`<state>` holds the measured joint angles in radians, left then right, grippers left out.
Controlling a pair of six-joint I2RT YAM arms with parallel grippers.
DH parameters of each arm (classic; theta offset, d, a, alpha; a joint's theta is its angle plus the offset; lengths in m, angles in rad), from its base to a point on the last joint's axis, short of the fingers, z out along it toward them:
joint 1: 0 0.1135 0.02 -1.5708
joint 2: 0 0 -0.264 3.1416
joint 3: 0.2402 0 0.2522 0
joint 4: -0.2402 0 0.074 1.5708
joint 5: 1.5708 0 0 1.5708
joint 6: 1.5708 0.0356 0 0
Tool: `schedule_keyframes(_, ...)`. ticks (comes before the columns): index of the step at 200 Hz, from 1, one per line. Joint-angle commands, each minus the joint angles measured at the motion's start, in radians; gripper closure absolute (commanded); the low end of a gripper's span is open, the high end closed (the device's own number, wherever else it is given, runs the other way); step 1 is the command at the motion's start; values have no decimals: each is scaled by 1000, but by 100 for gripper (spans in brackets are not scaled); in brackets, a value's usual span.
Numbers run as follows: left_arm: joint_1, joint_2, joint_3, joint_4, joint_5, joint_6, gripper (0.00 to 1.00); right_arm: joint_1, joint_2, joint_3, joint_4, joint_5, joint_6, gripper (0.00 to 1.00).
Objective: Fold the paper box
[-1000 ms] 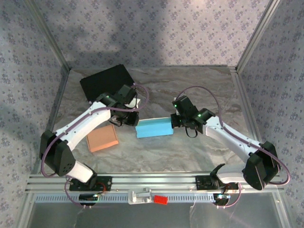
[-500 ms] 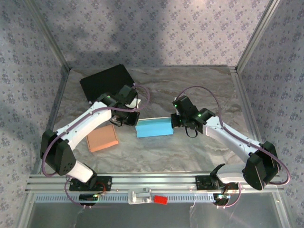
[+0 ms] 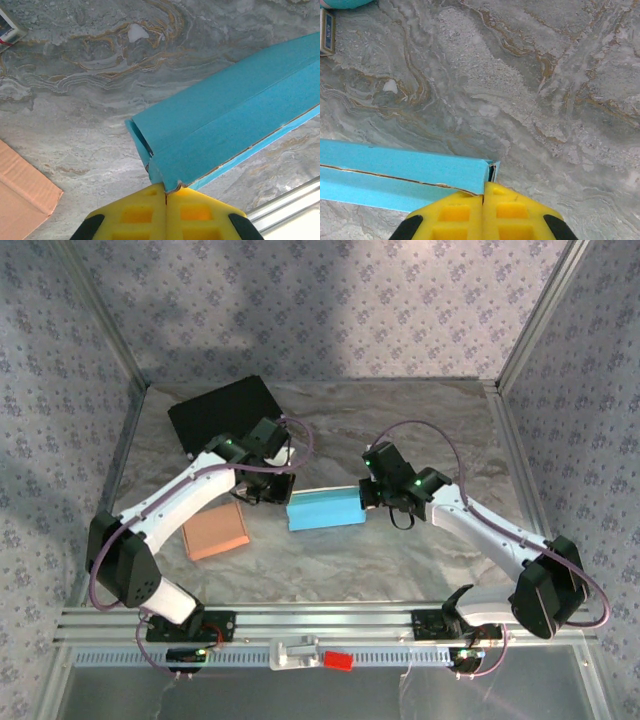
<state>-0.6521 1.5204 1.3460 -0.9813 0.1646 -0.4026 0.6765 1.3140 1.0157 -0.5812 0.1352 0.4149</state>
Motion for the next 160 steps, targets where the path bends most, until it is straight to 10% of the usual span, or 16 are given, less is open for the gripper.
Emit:
schedule_keyframes(1, 11, 24, 42, -33, 67, -45, 94, 13, 25, 4, -87, 5, 20, 100)
schedule_keyframes(160, 64, 86, 103, -82, 196, -98, 94, 23, 34, 5, -83, 9, 20, 100)
